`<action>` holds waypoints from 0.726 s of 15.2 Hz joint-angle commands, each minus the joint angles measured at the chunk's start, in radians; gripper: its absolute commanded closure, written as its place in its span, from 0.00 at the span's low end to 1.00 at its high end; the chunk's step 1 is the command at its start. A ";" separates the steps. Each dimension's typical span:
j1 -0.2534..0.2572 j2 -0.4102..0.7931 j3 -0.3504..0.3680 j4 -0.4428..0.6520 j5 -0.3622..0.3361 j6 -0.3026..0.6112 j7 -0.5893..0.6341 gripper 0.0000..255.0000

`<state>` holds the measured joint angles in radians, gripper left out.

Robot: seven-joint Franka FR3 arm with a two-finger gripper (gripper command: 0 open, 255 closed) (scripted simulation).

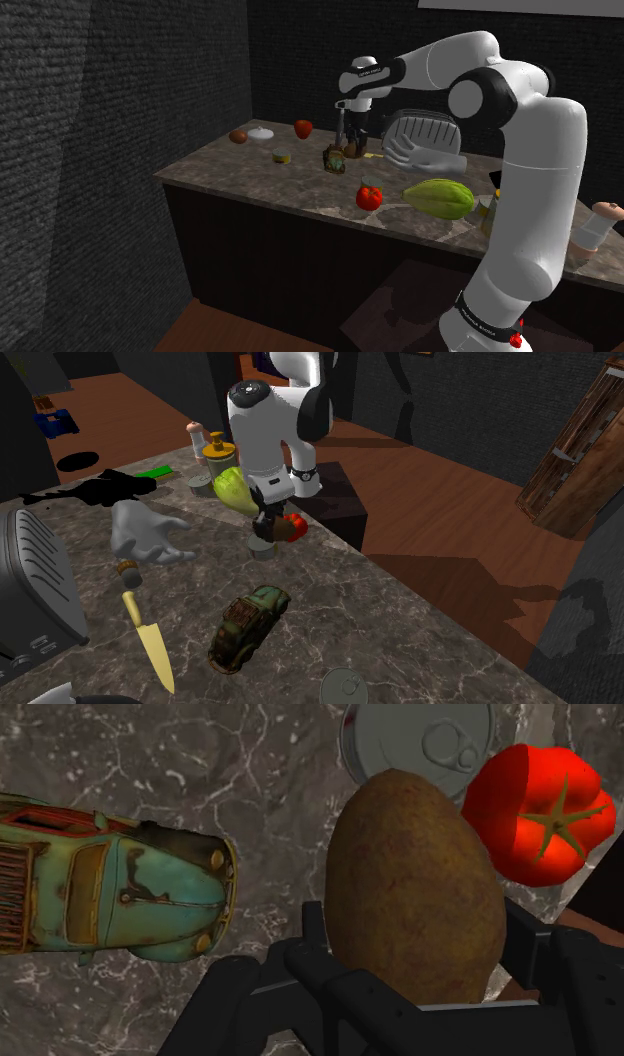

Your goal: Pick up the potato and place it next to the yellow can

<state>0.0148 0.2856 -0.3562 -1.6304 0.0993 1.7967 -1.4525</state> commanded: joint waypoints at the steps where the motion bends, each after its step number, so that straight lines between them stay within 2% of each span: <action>1: -0.012 -0.052 -0.015 -0.072 -0.017 0.022 -0.029 1.00; 11: -0.096 -0.239 -0.103 -0.304 -0.100 0.082 -0.182 1.00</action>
<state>-0.0704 0.0659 -0.4475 -1.9136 0.0094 1.8747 -1.6138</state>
